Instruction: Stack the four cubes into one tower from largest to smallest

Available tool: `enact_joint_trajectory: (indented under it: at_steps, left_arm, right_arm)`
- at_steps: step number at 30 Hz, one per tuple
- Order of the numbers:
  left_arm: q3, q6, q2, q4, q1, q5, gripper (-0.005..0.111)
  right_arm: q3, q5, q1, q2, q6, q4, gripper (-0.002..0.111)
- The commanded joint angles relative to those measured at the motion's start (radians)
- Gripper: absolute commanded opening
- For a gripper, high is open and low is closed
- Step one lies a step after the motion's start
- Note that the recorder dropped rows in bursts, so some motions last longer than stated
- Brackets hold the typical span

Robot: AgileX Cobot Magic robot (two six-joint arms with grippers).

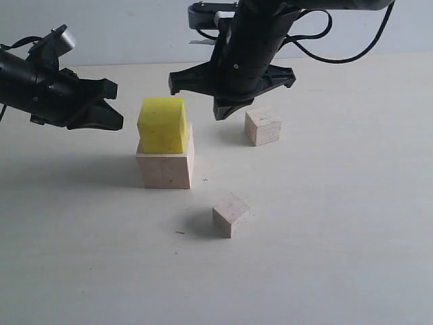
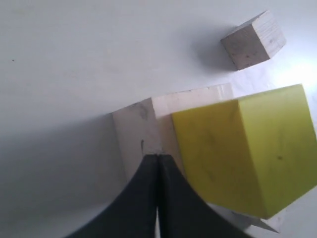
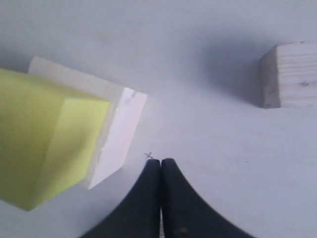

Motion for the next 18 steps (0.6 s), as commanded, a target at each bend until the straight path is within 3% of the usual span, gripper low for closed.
enact_joint_trajectory:
  at_steps: [1, 8, 18]
  left_arm:
    - [0.019, -0.007, 0.009, 0.002, 0.003, -0.028, 0.000]
    - [0.023, -0.003, 0.106, -0.012, 0.003, -0.004, 0.000]
    - [0.019, 0.129, 0.184, -0.165, -0.013, 0.011, 0.000]
  right_arm:
    - [0.000, 0.005, -0.071, 0.016, -0.038, 0.042, 0.000]
    - [0.000, 0.052, -0.184, 0.019, -0.121, 0.119, 0.000]
    - [0.000, 0.105, -0.303, -0.042, -0.192, 0.119, 0.000]
